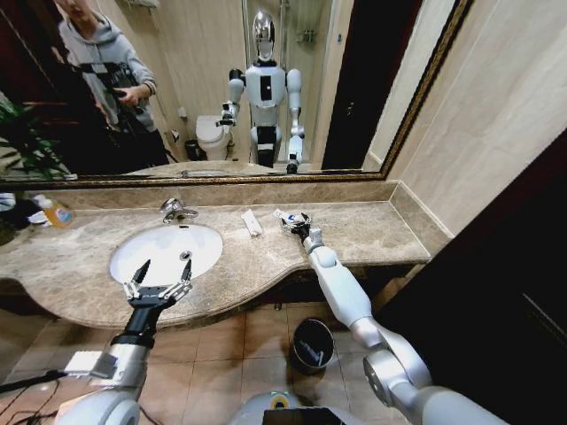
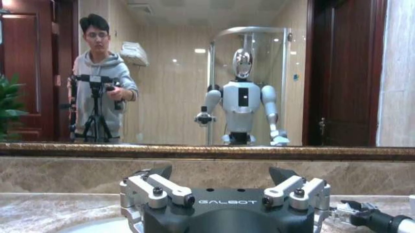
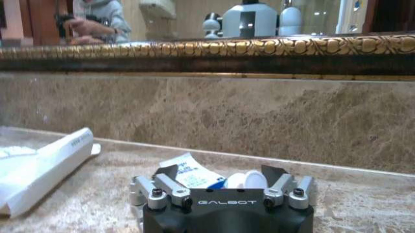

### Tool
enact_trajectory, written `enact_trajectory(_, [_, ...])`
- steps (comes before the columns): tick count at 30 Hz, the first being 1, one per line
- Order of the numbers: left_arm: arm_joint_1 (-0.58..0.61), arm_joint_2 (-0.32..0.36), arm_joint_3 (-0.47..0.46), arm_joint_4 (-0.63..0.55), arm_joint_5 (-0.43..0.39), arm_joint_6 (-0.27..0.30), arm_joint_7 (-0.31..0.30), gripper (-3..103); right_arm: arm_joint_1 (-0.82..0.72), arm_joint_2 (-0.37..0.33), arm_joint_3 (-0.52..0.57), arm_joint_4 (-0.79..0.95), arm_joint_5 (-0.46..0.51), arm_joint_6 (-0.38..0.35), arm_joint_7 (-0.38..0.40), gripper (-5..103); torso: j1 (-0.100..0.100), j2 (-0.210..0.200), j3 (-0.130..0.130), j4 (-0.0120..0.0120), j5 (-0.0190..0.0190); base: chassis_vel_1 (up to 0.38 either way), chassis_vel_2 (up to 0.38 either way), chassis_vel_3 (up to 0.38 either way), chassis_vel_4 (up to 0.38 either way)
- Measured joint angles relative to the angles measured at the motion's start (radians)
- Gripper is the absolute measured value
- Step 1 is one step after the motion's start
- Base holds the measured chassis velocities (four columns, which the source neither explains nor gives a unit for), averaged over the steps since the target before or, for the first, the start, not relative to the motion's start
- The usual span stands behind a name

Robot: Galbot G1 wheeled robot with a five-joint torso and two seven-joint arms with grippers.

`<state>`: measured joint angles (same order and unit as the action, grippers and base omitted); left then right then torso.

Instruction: Pick up the trash from the sink and place it in the trash bin.

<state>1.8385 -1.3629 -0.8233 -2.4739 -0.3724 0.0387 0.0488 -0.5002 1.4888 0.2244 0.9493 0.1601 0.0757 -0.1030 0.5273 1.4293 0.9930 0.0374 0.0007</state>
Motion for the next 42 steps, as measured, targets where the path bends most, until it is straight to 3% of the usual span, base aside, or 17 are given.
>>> enact_trajectory(3, [0.000, 0.000, 0.000, 0.000, 0.000, 0.000, 0.000, 100, -0.010, -0.023, -0.022, 0.032, -0.010, -0.038, 0.015, 79, 0.000, 0.000, 0.000, -0.0002, -0.0002, 0.000, 0.000, 0.000, 0.000])
enact_trajectory(4, [0.000, 0.000, 0.000, 0.000, 0.000, 0.000, 0.000, 100, -0.014, -0.035, -0.030, 0.045, -0.029, -0.052, 0.023, 68, 0.000, 0.000, 0.000, -0.0007, -0.0004, 0.000, 0.000, 0.000, 0.000])
enact_trajectory(9, [0.000, 0.000, 0.000, 0.000, 0.000, 0.000, 0.000, 100, -0.017, -0.047, -0.037, 0.061, -0.043, -0.063, 0.028, 57, 0.000, 0.000, 0.000, -0.0006, -0.0005, 0.000, 0.000, 0.000, 0.000])
enact_trajectory(12, [0.000, 0.000, 0.000, 0.000, 0.000, 0.000, 0.000, 100, -0.017, -0.059, -0.047, 0.072, -0.044, -0.067, 0.029, 41, 0.000, 0.000, 0.000, -0.0006, -0.0007, 0.000, 0.000, 0.000, 0.000])
enact_trajectory(13, [0.000, 0.000, 0.000, 0.000, 0.000, 0.000, 0.000, 100, -0.017, -0.059, -0.047, 0.072, -0.044, -0.067, 0.029, 41, 0.000, 0.000, 0.000, -0.0006, -0.0007, 0.000, 0.000, 0.000, 0.000])
enact_trajectory(16, [0.000, 0.000, 0.000, 0.000, 0.000, 0.000, 0.000, 100, -0.017, -0.066, -0.054, 0.082, -0.043, -0.071, 0.030, 28, 0.000, 0.000, 0.000, -0.0005, -0.0006, 0.000, 0.000, 0.000, 0.000])
enact_trajectory(31, [0.000, 0.000, 0.000, 0.000, 0.000, 0.000, 0.000, 100, -0.044, -0.119, -0.061, 0.150, -0.016, -0.082, 0.031, 25, 0.000, 0.000, 0.000, -0.0005, -0.0006, 0.000, 0.000, 0.000, 0.000])
enact_trajectory(37, [0.000, 0.000, 0.000, 0.000, 0.000, 0.000, 0.000, 100, -0.124, -0.201, -0.042, 0.305, 0.044, -0.132, 0.032, 25, 0.000, 0.000, 0.000, -0.0003, -0.0006, 0.000, 0.000, 0.000, 0.000])
enact_trajectory(42, [0.000, 0.000, 0.000, 0.000, 0.000, 0.000, 0.000, 100, -0.312, -0.322, 0.051, 0.536, 0.121, -0.166, 0.026, 25, 0.000, 0.000, 0.000, -0.0006, -0.0005, 0.000, 0.000, 0.000, 0.000])
